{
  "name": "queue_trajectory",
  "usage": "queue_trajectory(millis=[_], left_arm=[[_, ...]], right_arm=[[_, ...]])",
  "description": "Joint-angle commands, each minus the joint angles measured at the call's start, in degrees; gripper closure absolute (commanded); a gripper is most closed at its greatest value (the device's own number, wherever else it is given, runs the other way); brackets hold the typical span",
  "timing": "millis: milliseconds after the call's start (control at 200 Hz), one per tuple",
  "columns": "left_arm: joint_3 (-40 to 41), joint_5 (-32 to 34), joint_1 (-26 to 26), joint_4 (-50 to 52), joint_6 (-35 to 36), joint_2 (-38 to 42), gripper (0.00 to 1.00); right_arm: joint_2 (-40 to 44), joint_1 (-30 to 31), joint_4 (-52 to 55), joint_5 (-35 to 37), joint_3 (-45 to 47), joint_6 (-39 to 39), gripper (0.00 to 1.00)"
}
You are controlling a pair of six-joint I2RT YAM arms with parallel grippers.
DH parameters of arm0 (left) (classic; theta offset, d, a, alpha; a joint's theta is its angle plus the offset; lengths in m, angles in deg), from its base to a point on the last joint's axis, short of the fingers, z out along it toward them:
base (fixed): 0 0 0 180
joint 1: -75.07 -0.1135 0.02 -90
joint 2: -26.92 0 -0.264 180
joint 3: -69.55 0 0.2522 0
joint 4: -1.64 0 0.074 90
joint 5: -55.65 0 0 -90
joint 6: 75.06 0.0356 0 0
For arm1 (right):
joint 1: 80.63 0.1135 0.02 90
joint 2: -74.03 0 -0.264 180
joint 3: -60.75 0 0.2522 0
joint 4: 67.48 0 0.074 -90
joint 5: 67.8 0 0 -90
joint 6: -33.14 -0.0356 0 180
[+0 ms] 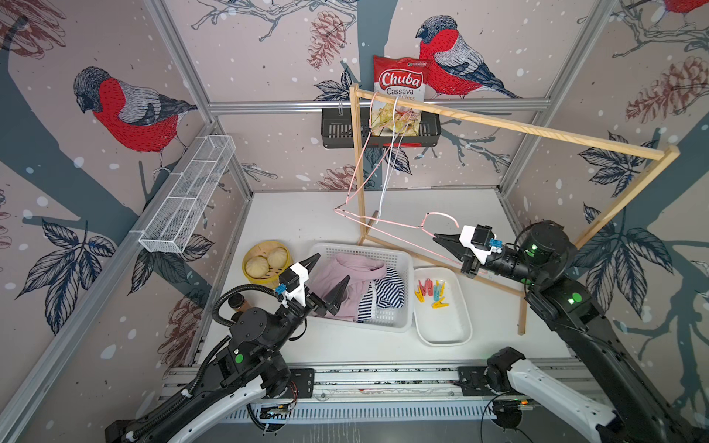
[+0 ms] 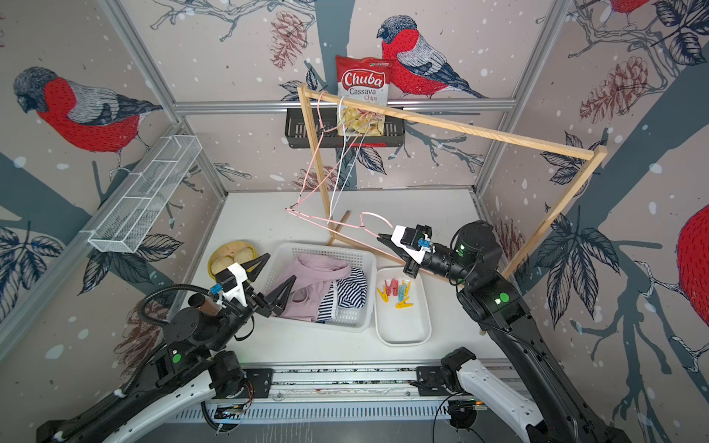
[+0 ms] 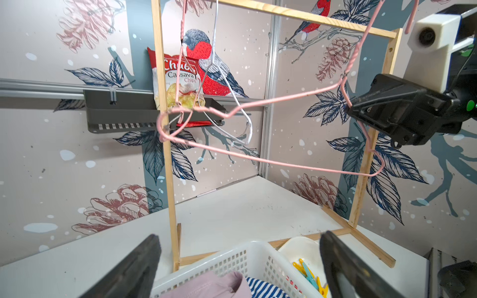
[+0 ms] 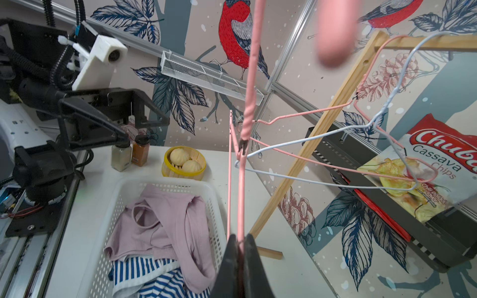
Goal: Remove the clothespins securing tank tops to the hanger
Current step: Place the hanger on the clothesline.
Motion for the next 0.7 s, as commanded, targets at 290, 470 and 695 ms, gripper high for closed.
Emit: queue_trajectory(millis=[290, 470, 695], left_arm=[[-4.9, -6.8, 0.0, 4.7, 19.9, -1.8, 0.04], [-12.2, -14.5, -0.1, 15.8, 24.6, -8.3, 0.07], [-20.6, -22.5, -0.1, 24.2, 25.4, -17.5, 0.11]], right_arm=[[-1.2, -2.3, 16.2, -14.0, -2.2, 11.5, 1.00], [-0.3, -2.1, 18.2, -16.9, -3.5, 14.2, 1.00], [-2.4, -1.6, 24.0, -18.7, -6.9, 17.5, 0.99]])
